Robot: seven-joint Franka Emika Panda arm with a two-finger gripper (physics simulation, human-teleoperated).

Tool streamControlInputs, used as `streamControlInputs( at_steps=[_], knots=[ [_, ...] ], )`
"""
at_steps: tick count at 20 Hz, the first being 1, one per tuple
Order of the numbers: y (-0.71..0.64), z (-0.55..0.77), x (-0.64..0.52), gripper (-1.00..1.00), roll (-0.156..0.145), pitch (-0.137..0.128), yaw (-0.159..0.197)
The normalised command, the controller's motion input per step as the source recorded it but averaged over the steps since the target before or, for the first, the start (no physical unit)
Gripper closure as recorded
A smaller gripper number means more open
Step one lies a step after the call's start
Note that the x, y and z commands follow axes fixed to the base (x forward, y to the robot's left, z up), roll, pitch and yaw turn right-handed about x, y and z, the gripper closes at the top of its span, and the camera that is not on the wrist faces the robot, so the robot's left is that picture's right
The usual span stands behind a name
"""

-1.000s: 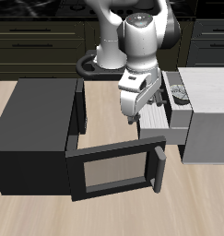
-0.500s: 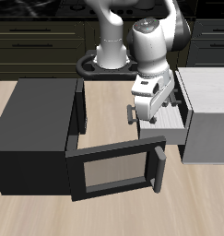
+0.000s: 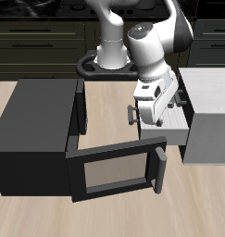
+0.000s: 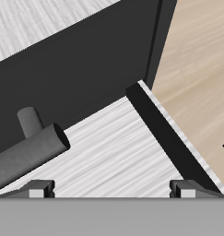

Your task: Place the bowl in the top drawer and close the top drawer

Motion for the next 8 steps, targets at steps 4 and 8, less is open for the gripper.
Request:
streamControlInputs(
  at_steps=[4,8],
  knots=[
    [0.19,-0.04,-0.07,-1.0,0.072,-0.03,-0.008],
    [0.04,-0.09,0.0,-1.0,0.01,0.028,0.016]
  ],
)
